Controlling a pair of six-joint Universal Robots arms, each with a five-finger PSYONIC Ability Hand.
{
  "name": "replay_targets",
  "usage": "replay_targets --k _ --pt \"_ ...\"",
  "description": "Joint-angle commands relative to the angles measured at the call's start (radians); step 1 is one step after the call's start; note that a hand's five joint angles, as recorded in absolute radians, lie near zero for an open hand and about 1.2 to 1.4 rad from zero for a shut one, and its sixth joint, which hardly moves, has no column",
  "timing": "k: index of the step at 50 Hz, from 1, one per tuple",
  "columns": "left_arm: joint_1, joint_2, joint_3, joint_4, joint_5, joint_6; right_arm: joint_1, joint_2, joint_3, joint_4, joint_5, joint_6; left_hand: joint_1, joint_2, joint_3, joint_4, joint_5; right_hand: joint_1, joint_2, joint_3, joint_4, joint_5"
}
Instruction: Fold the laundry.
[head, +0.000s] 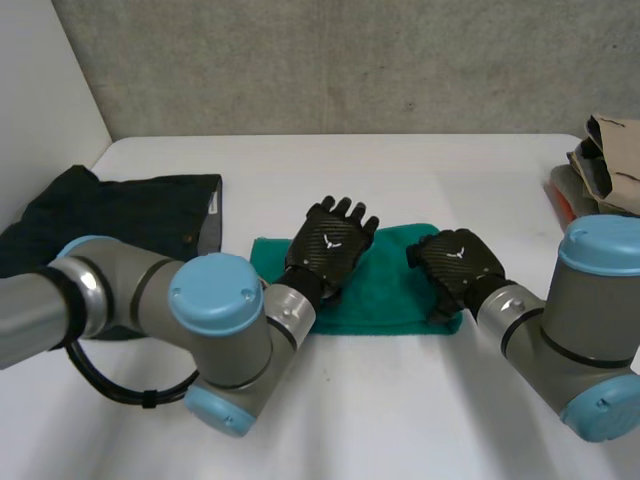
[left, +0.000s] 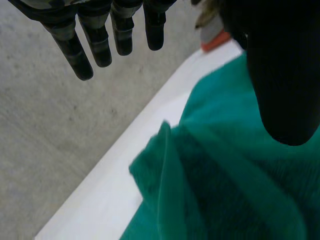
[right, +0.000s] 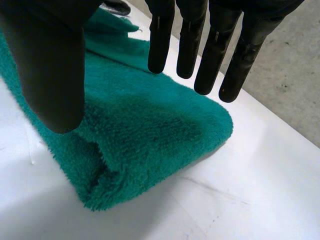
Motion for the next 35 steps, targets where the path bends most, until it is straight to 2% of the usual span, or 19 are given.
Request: replay_targets --k 1,4,7,9,12,17,23,28,35 --pt "0.035 -0.090 0.077 -0.043 -0.035 0.047 0.004 0.011 0.001 0.000 0.022 -0.053 0.065 0.058 0.052 0.058 0.039 0.186 0.106 0.100 0.101 0.119" --pt "0.047 -0.095 0.083 -0.045 -0.058 0.055 0.004 0.009 0.001 -0.002 0.033 -0.057 0.068 0.061 0.055 0.061 0.042 0.189 0.109 0.103 0.104 0.122" --pt "0.080 -0.080 0.089 -0.035 -0.163 0.073 0.002 0.009 0.001 0.000 0.044 -0.060 0.080 0.073 0.067 0.073 0.054 0.201 0.120 0.114 0.116 0.134" --pt "0.130 -0.049 0.088 -0.032 -0.258 0.090 0.004 0.009 -0.001 0.000 0.045 -0.060 0.077 0.070 0.064 0.070 0.051 0.201 0.120 0.114 0.116 0.134" --pt "0.182 0.009 0.071 -0.035 -0.299 0.121 0.004 0.009 -0.006 0.000 0.045 -0.061 0.062 0.056 0.049 0.056 0.036 0.204 0.123 0.117 0.119 0.137" --pt "0.181 0.017 0.039 -0.046 -0.280 0.167 0.004 0.008 -0.009 0.000 0.045 -0.061 0.042 0.035 0.029 0.035 0.016 0.207 0.126 0.120 0.122 0.140" --pt "0.101 0.040 -0.014 -0.045 -0.262 0.156 0.004 0.009 -0.003 0.001 0.044 -0.061 0.004 -0.003 -0.009 -0.003 -0.023 0.251 0.170 0.164 0.166 0.184" --pt "0.031 0.090 -0.035 -0.040 -0.207 0.090 0.004 0.012 0.002 0.000 0.044 -0.061 0.007 0.000 -0.007 0.000 -0.020 0.251 0.170 0.164 0.166 0.184" --pt "0.006 0.086 -0.015 -0.042 -0.089 -0.029 0.002 0.014 0.007 0.000 0.044 -0.061 0.027 0.020 0.014 0.020 0.001 0.251 0.170 0.164 0.166 0.184"
